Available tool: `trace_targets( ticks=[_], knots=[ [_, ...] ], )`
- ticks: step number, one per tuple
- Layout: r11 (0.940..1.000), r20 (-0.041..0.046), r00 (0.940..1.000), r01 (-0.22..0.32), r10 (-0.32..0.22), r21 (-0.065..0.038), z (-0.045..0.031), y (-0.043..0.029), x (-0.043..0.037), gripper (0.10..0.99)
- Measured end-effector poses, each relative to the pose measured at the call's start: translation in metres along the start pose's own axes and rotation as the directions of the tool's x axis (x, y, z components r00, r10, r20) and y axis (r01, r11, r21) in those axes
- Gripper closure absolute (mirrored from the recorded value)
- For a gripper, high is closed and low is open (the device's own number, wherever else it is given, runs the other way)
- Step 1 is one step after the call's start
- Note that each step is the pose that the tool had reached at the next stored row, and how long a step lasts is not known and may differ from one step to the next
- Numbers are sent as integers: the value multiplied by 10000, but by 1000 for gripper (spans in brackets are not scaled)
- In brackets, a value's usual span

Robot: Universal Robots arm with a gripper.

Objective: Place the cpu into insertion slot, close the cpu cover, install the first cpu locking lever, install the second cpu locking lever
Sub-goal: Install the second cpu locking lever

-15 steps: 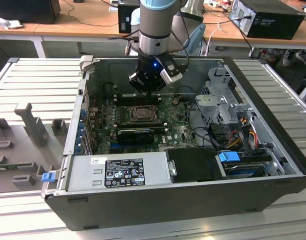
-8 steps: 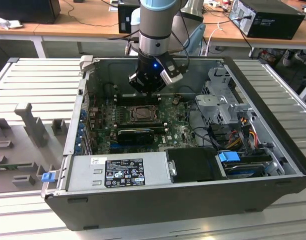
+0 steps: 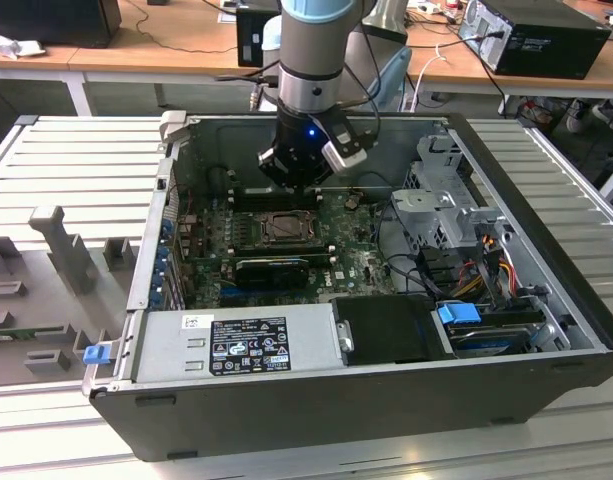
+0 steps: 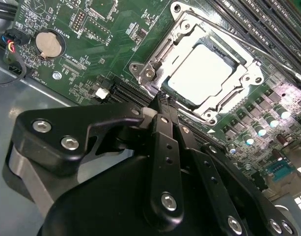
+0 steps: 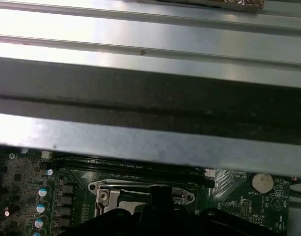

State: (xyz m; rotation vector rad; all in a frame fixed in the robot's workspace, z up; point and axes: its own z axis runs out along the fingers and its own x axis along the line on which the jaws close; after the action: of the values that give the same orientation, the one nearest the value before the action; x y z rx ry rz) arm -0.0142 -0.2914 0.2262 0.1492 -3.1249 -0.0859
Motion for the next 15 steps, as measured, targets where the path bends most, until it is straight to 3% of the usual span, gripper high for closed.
trace_targets(
  ticks=[2, 6, 9, 11, 15],
  knots=[
    [10000, 1, 10000, 0, 0, -1, -51, 2, 1, 980],
    [10000, 1, 10000, 3, -3, -2, -246, 8, 2, 980],
    [10000, 1, 10000, 2, -2, 0, -251, -76, 11, 980],
    [10000, 0, 10000, 1, -1, 0, -258, -205, 24, 980],
    [10000, -1, 10000, 1, -1, 0, -260, -343, 37, 980]
  ],
)
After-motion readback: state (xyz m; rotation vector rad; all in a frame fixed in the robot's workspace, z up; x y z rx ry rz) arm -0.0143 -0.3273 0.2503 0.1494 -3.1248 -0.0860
